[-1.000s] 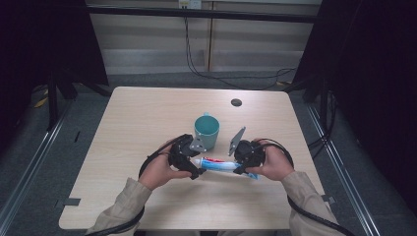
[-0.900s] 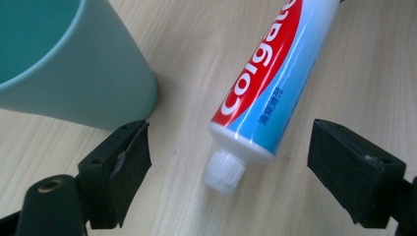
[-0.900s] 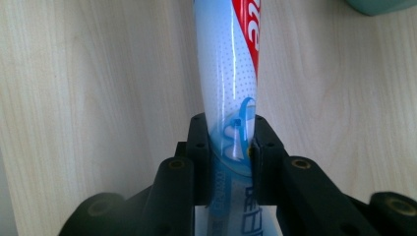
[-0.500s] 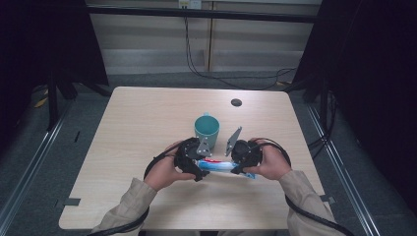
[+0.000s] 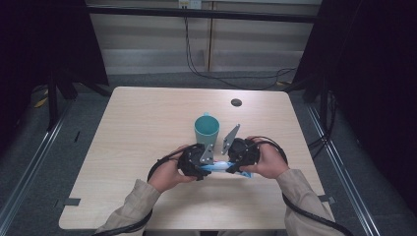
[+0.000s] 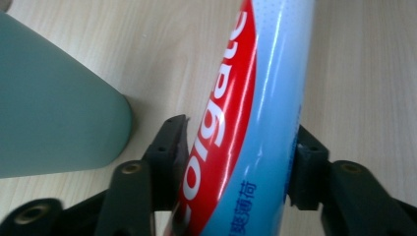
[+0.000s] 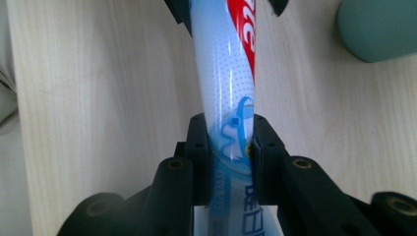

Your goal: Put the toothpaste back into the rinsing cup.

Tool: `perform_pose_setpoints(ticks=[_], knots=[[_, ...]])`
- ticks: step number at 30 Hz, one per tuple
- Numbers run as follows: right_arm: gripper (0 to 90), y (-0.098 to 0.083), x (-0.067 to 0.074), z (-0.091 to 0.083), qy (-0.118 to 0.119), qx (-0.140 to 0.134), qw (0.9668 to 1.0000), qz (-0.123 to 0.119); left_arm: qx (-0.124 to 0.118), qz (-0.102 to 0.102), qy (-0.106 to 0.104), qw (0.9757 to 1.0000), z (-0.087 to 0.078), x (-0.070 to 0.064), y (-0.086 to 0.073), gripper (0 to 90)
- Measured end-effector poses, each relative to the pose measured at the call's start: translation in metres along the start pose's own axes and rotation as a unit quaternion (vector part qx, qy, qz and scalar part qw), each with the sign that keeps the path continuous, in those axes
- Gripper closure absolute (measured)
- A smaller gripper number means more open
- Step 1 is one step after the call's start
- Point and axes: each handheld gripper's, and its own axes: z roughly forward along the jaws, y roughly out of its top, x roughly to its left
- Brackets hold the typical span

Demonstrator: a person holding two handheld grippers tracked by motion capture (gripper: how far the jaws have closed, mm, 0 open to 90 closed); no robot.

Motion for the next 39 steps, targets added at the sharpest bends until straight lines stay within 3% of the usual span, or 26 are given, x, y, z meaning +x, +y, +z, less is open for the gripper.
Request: perform_pose_setpoints(ticks=[1,5,6,8,9,10,14,18,25,29,30,39], knots=[[73.8,0.002,0.001,0.001,0.000,0.005,1.0000,-0.001,0.011,0.012,-0.003,0.9999,0.000,0.000,0.000,54.2],[69.3,0.004,0.002,0.003,-0.001,0.003,1.0000,0.000,-0.001,-0.009,-0.006,0.9999,-0.001,-0.002,-0.003,62.6],[67.3,0.002,0.000,0.003,0.001,-0.003,1.0000,0.002,0.003,-0.004,-0.005,1.0000,-0.003,-0.002,-0.004,64.2],[63.4,-0.001,-0.001,0.002,0.003,-0.028,0.9995,0.014,-0.010,-0.014,-0.003,0.9998,-0.005,-0.003,-0.005,66.3],[60.5,-0.001,-0.001,0.001,0.008,-0.027,0.9994,0.022,-0.012,-0.014,-0.005,0.9998,-0.006,-0.003,-0.006,67.1],[56.3,-0.001,-0.003,0.002,0.000,-0.038,0.9992,0.014,-0.017,-0.019,-0.005,0.9997,-0.006,-0.004,-0.007,68.0],[40.4,-0.007,-0.006,-0.003,-0.018,-0.057,0.9974,0.040,-0.014,-0.023,-0.006,0.9996,-0.008,-0.001,-0.010,69.7],[31.9,-0.017,-0.012,-0.009,-0.021,-0.086,0.9942,0.062,-0.024,-0.044,-0.002,0.9987,-0.011,0.003,-0.016,70.2],[28.5,-0.032,-0.018,-0.019,-0.034,-0.117,0.9861,0.113,-0.025,-0.052,0.005,0.9983,-0.017,0.005,-0.018,70.4],[28.4,-0.039,-0.021,-0.023,-0.039,-0.125,0.9838,0.122,-0.026,-0.058,0.007,0.9979,-0.019,0.006,-0.021,70.4],[28.4,-0.044,-0.023,-0.027,-0.043,-0.132,0.9813,0.134,-0.024,-0.060,0.009,0.9979,-0.020,0.007,-0.024,70.5],[27.3,-0.061,-0.027,-0.025,-0.040,-0.147,0.9731,0.173,-0.028,-0.069,0.015,0.9971,-0.028,0.011,-0.029,70.6]])
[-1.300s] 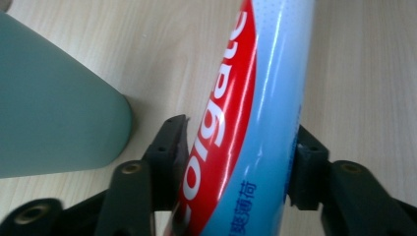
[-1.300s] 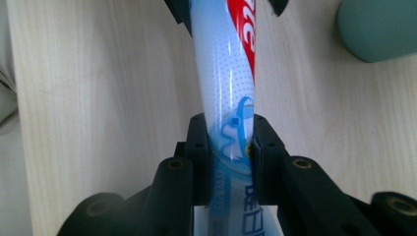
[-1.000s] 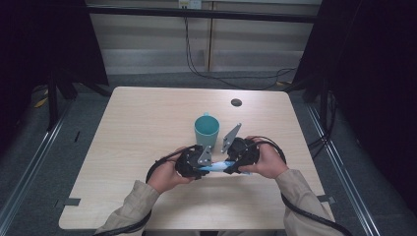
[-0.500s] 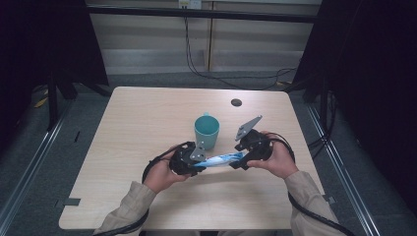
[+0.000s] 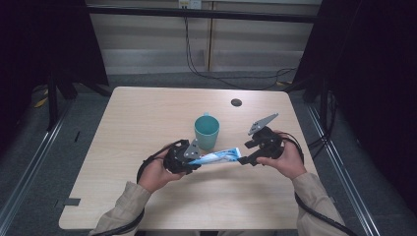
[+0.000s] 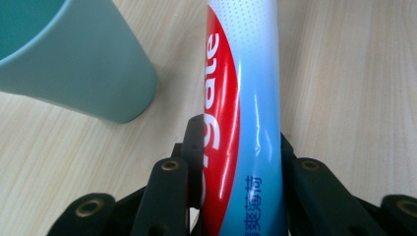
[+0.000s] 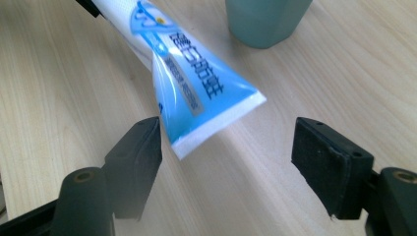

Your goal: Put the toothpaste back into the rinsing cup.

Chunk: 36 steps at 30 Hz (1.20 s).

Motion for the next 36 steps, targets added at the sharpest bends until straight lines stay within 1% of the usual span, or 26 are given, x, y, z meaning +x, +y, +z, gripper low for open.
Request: perform_pose_setpoints(ticks=[3,4,5,6,7,8,9,10,11,12,13,14,16,17,18,21,23,25,28,33,34,36], knots=[[26.8,-0.005,-0.002,0.000,0.005,-0.014,0.9998,0.016,-0.006,-0.004,0.007,1.0000,-0.002,0.001,-0.001,70.7],[26.7,-0.006,-0.003,0.000,0.004,-0.017,0.9997,0.016,-0.007,-0.007,0.009,0.9999,-0.003,0.002,-0.002,70.7],[26.5,-0.008,-0.004,0.001,0.009,-0.021,0.9995,0.023,-0.010,-0.009,0.011,0.9999,-0.004,0.002,-0.002,70.8],[26.5,-0.009,-0.004,0.001,0.005,-0.022,0.9995,0.024,-0.011,-0.013,0.012,0.9998,-0.005,0.003,-0.002,70.8],[26.1,-0.009,-0.004,0.002,0.006,-0.025,0.9994,0.022,-0.011,-0.015,0.012,0.9998,-0.006,0.004,-0.002,70.8],[25.5,-0.010,-0.004,0.002,0.006,-0.024,0.9993,0.028,-0.015,-0.017,0.014,0.9997,-0.007,0.004,-0.002,70.8],[25.5,-0.012,-0.004,0.003,0.006,-0.030,0.9992,0.028,-0.015,-0.016,0.014,0.9997,-0.008,0.005,-0.001,70.8],[25.6,-0.013,-0.003,0.004,0.009,-0.034,0.9988,0.034,-0.017,-0.018,0.014,0.9996,-0.008,0.005,-0.001,70.8],[25.7,-0.014,-0.004,0.005,0.014,-0.036,0.9986,0.035,-0.016,-0.018,0.014,0.9996,-0.009,0.005,-0.001,70.8],[25.7,-0.015,-0.004,0.006,0.013,-0.037,0.9984,0.040,-0.018,-0.017,0.017,0.9995,-0.010,0.005,-0.001,70.8],[25.7,-0.017,-0.004,0.008,0.013,-0.036,0.9985,0.038,-0.020,-0.020,0.018,0.9994,-0.010,0.006,-0.001,70.8],[25.7,-0.018,-0.004,0.009,0.015,-0.035,0.9984,0.042,-0.021,-0.022,0.018,0.9994,-0.011,0.006,-0.001,70.8],[25.6,-0.020,-0.003,0.012,0.017,-0.033,0.9983,0.045,-0.020,-0.018,0.023,0.9994,-0.012,0.007,0.000,70.8],[25.6,-0.021,-0.004,0.013,0.016,-0.034,0.9983,0.045,-0.022,-0.020,0.023,0.9993,-0.013,0.007,0.000,70.8],[25.7,-0.022,-0.004,0.014,0.021,-0.037,0.9979,0.050,-0.024,-0.023,0.025,0.9991,-0.014,0.008,0.001,70.9],[26.4,-0.023,-0.003,0.017,0.026,-0.041,0.9973,0.055,-0.030,-0.029,0.027,0.9988,-0.014,0.009,0.002,70.8],[26.8,-0.022,0.000,0.019,0.030,-0.040,0.9973,0.054,-0.031,-0.029,0.029,0.9987,-0.014,0.010,0.003,70.8],[27.0,-0.020,0.002,0.022,0.032,-0.037,0.9977,0.047,-0.032,-0.029,0.031,0.9986,-0.013,0.010,0.005,70.8],[27.5,-0.018,0.005,0.026,0.041,-0.042,0.9970,0.050,-0.036,-0.029,0.034,0.9984,-0.012,0.009,0.007,70.8],[27.6,-0.014,0.009,0.030,0.049,-0.049,0.9964,0.049,-0.041,-0.033,0.036,0.9980,-0.010,0.008,0.013,70.8],[27.5,-0.013,0.009,0.031,0.053,-0.052,0.9959,0.051,-0.042,-0.036,0.037,0.9978,-0.009,0.007,0.014,70.8],[27.9,-0.012,0.010,0.032,0.058,-0.056,0.9954,0.053,-0.042,-0.034,0.037,0.9978,-0.008,0.007,0.016,70.8]])
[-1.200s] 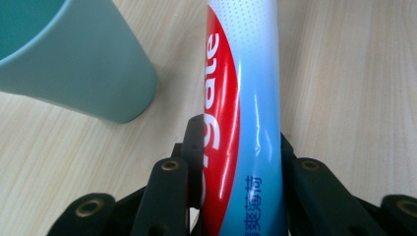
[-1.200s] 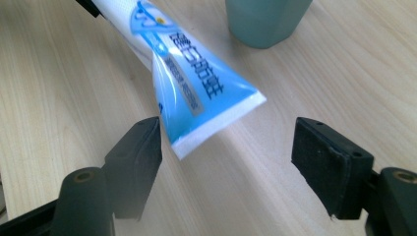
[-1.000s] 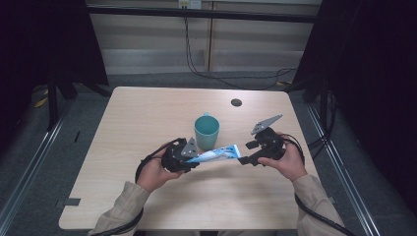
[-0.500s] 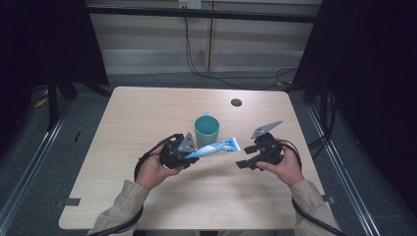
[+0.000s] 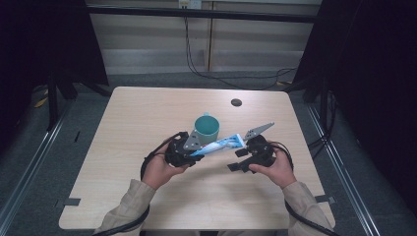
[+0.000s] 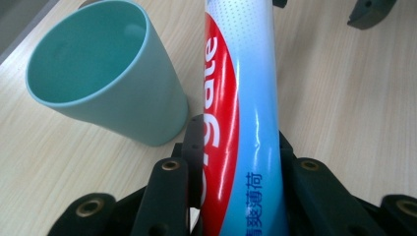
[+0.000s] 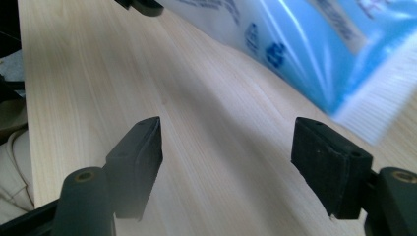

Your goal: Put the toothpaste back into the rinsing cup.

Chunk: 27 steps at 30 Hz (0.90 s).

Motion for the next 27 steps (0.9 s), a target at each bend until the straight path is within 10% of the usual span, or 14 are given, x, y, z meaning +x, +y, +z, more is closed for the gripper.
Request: perform_pose_setpoints(ticks=[27], knots=[[30.6,0.011,0.000,-0.004,0.011,-0.066,0.9968,0.044,0.007,-0.046,-0.022,0.9986,0.019,-0.013,0.004,69.9]])
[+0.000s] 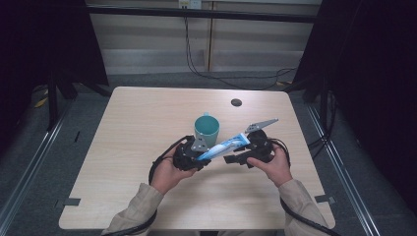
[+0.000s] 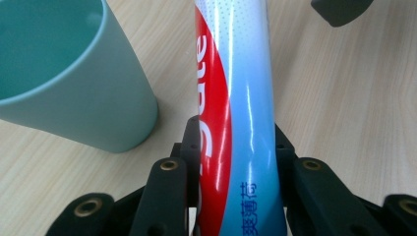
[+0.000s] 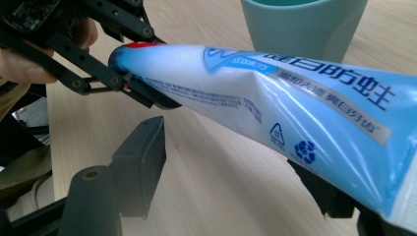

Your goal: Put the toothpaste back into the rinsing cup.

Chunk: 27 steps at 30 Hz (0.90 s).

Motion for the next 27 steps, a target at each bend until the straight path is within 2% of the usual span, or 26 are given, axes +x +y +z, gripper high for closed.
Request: perform_pose_setpoints(ticks=[7,10,19,21,27], knots=[[30.8,0.0019,-0.0001,0.0010,-0.011,-0.007,0.9998,0.016,0.012,-0.005,0.009,0.9999,0.0051,-0.0038,0.0012,69.2],[30.8,0.0036,-0.0005,0.0018,-0.014,-0.007,0.9996,0.022,0.017,-0.002,0.010,0.9998,0.0060,-0.0042,0.0019,69.2],[30.8,0.0082,-0.0003,0.0017,-0.018,-0.018,0.9992,0.032,0.016,-0.014,0.015,0.9997,0.0060,-0.0040,0.0034,69.2],[31.8,0.0084,-0.0004,0.0013,-0.017,-0.026,0.9988,0.038,0.013,-0.021,0.018,0.9995,0.0062,-0.0050,0.0042,69.3],[32.0,0.0083,-0.0023,0.0011,-0.015,-0.052,0.9965,0.063,0.018,-0.023,0.018,0.9994,0.0082,-0.0064,0.0077,69.3]])
